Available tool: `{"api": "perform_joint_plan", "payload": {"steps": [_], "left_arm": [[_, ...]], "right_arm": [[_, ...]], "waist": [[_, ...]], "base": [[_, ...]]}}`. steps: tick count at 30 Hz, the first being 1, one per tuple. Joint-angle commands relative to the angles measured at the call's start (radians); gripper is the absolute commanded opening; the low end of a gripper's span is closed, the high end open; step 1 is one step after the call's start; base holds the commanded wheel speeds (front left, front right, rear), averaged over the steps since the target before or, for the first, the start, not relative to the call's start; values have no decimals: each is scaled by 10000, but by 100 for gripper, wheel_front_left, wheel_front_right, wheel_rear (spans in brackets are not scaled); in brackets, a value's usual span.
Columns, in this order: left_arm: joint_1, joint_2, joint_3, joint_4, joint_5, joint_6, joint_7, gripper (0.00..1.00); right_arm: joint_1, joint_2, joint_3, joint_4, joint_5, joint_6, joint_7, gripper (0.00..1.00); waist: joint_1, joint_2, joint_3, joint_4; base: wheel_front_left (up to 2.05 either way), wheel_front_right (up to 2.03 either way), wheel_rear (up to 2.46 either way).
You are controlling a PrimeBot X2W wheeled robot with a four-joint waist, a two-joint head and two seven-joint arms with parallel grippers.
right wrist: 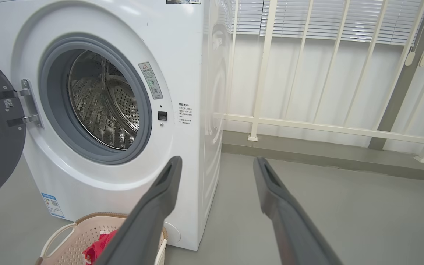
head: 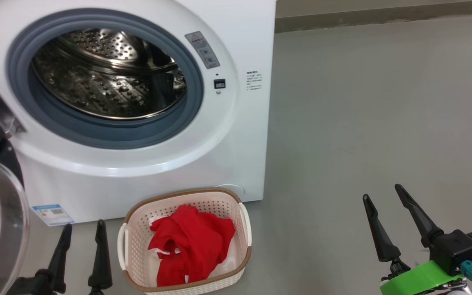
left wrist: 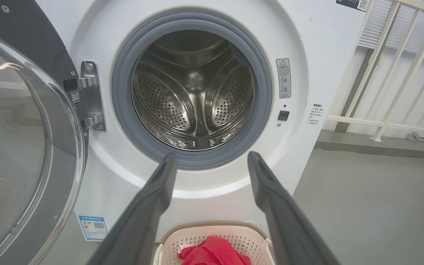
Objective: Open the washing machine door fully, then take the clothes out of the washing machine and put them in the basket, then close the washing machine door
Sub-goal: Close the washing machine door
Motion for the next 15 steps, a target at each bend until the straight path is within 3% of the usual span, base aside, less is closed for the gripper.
{"api": "perform_joint_plan", "payload": {"steps": [1, 15], "left_arm": [[-210, 70, 263, -310, 100, 87, -122, 100], [-149, 63, 112, -494, 74, 282, -122, 100]], "right_arm": [[-282, -74, 195, -228, 47, 50, -65, 100], [-384, -181, 440, -180, 105, 50, -65, 100]], "waist": [[-1, 0, 0, 88], [-1, 0, -60, 1516]], "base": [[0, 0, 0], [0, 0, 0]]}}
